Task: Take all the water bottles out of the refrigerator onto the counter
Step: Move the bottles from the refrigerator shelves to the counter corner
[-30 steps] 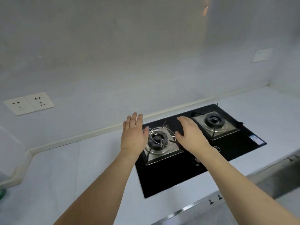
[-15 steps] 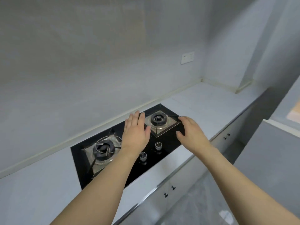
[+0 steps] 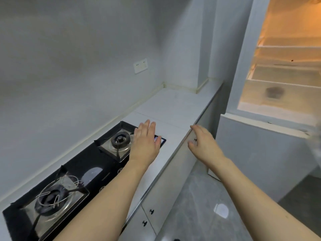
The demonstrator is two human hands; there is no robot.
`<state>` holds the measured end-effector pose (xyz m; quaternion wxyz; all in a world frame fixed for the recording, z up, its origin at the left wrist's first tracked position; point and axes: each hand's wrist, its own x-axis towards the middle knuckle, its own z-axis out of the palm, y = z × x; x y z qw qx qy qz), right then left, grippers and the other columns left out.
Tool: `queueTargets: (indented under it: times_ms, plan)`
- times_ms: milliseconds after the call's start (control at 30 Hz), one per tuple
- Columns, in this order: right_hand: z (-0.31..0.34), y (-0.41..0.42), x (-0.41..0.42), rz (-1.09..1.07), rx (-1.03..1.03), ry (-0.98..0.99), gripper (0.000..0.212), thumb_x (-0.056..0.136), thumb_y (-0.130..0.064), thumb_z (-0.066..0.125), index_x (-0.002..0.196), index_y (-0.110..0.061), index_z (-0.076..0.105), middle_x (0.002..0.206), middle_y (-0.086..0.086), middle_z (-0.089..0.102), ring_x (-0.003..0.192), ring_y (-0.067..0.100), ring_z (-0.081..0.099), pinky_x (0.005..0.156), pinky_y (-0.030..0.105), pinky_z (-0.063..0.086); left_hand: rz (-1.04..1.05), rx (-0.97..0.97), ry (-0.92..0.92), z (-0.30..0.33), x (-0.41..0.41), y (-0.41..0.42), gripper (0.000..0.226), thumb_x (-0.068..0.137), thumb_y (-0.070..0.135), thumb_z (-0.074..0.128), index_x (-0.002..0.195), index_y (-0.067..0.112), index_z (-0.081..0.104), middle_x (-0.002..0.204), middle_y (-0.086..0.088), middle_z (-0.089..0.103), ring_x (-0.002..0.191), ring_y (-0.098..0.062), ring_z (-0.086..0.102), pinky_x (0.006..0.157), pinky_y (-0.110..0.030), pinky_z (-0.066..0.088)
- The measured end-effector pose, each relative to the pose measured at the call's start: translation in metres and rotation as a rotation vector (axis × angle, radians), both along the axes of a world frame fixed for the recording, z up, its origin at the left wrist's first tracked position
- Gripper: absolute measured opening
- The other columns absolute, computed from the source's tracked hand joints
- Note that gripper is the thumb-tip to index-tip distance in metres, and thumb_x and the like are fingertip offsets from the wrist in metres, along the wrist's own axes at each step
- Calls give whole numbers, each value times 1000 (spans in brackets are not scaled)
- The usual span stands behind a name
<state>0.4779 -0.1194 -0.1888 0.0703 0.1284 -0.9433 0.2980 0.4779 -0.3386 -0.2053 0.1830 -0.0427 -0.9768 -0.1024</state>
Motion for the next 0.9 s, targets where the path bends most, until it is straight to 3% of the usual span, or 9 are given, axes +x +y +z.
queueTargets:
  times_ms: [567, 767, 900]
  plan:
    - [-4, 183, -148, -379, -11, -42, 59, 94, -19, 53, 148, -10, 31, 155, 6, 30, 144, 19, 23, 114, 24, 14, -368, 131, -37, -13, -222, 190, 53, 101, 31, 48, 146, 6, 37, 155, -14, 32, 144, -33, 26, 119, -47, 22]
    - [-8, 254, -160, -542, -30, -9, 58, 94, -20, 54, 148, -11, 33, 154, 3, 32, 143, 18, 25, 115, 25, 16, -515, 159, -92, -20, -265, 277, 53, 99, 26, 52, 145, 3, 40, 154, -16, 34, 144, -33, 28, 120, -45, 19]
    - [-15, 310, -149, -668, -80, 3, 56, 94, -19, 53, 147, -12, 35, 154, 3, 33, 143, 18, 25, 116, 27, 16, -644, 178, -146, -25, -273, 343, 53, 95, 28, 50, 140, -1, 46, 149, -20, 41, 139, -38, 36, 117, -51, 27]
